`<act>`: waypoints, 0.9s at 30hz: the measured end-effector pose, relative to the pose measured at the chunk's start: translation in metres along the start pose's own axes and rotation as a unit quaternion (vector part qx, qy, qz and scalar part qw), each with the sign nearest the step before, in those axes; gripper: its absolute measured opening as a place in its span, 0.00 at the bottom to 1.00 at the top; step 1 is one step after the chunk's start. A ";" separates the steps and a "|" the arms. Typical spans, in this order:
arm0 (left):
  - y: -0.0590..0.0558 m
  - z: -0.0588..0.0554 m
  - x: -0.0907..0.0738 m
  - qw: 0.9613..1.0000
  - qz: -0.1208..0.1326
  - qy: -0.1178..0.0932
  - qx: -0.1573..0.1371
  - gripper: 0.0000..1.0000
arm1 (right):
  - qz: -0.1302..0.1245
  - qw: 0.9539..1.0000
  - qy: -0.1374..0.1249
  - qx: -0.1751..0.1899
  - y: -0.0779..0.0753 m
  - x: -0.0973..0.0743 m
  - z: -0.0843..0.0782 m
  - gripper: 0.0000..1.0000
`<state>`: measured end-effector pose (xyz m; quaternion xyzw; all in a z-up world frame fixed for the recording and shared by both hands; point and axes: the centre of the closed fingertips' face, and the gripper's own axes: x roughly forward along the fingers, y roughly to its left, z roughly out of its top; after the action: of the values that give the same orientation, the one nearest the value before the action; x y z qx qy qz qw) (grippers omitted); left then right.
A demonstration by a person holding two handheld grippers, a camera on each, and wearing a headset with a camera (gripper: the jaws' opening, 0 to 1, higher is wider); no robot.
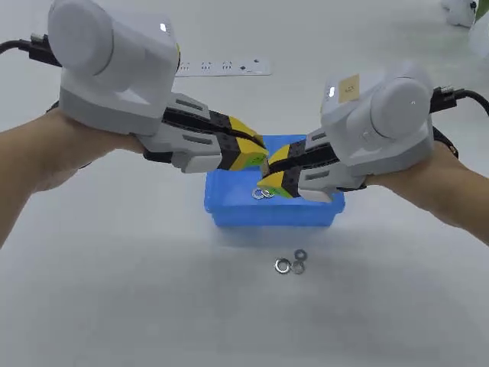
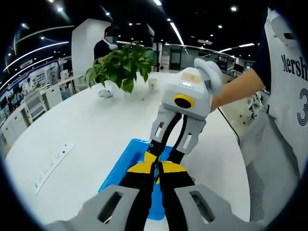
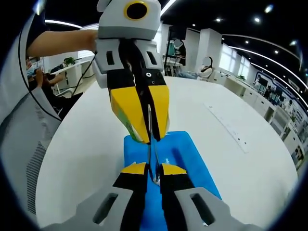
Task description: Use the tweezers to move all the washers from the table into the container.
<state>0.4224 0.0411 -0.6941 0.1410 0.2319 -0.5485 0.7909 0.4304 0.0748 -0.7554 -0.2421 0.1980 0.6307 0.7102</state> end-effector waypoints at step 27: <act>-0.001 -0.010 0.004 1.000 -0.012 0.022 0.013 0.07 | 0.006 1.000 0.018 -0.007 0.002 0.005 -0.010 0.11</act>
<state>0.4203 0.0418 -0.7048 0.1604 0.2440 -0.5573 0.7773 0.4294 0.0731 -0.7666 -0.2575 0.2078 0.6321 0.7007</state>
